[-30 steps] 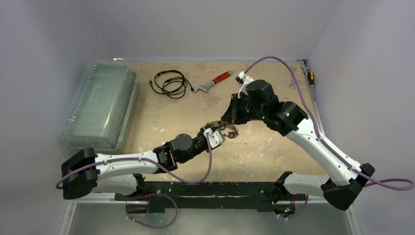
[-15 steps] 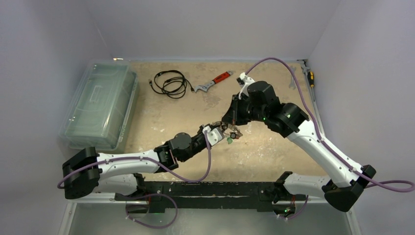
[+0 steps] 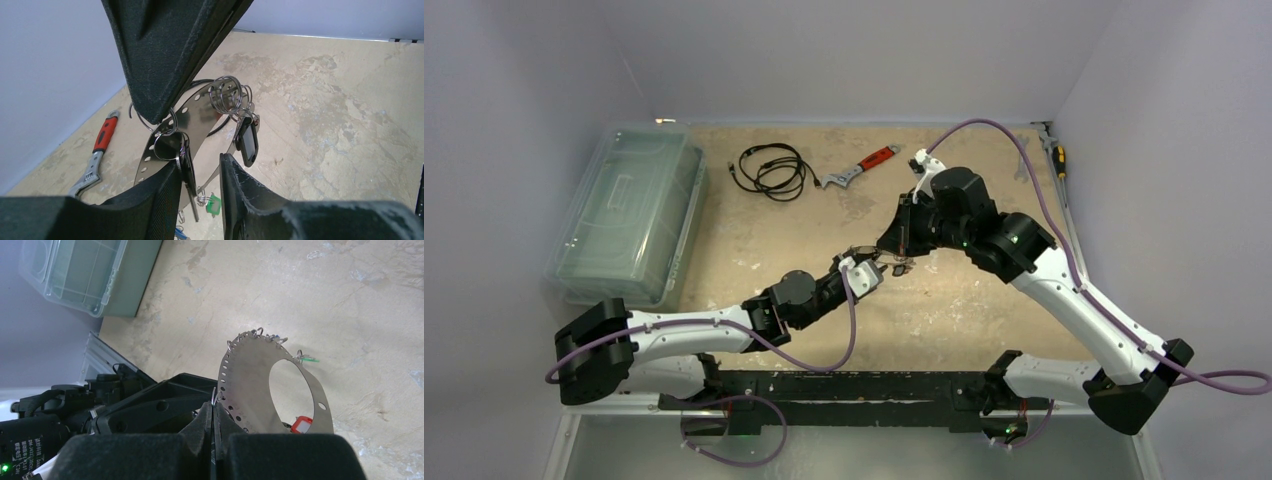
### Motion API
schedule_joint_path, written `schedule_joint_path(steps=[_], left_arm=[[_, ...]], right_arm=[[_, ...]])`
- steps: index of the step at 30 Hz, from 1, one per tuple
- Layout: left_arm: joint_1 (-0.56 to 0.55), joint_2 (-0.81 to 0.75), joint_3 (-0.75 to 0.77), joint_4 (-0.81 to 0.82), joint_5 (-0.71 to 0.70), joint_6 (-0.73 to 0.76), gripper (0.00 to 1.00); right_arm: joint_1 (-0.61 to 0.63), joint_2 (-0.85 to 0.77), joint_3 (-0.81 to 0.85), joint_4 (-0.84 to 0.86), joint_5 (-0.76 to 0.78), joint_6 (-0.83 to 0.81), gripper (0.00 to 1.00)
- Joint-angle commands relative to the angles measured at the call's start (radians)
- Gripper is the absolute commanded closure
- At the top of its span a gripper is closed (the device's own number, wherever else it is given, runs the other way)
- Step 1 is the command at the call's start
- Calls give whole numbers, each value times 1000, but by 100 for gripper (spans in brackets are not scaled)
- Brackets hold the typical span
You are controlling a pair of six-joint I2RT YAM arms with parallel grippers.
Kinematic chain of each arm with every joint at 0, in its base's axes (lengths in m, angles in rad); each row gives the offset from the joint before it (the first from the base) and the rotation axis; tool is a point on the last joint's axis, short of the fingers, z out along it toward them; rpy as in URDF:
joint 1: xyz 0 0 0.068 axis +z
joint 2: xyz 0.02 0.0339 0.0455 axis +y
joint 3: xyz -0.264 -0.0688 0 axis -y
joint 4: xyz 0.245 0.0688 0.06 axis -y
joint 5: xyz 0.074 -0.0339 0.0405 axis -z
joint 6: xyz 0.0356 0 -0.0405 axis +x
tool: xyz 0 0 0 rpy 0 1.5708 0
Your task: Put the keys on the keyring
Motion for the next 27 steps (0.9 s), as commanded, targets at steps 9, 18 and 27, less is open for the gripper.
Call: schedule_joint_path(steps=[9, 18, 27], left_arm=[[5, 15, 3, 76, 1, 5, 95], [5, -6, -4, 56, 6, 8, 100], [5, -87, 15, -125, 49, -32, 100]], right_arm=[[2, -31, 2, 55, -32, 17, 100], [2, -37, -14, 62, -21, 19, 100], [2, -47, -47, 93, -44, 20, 70]])
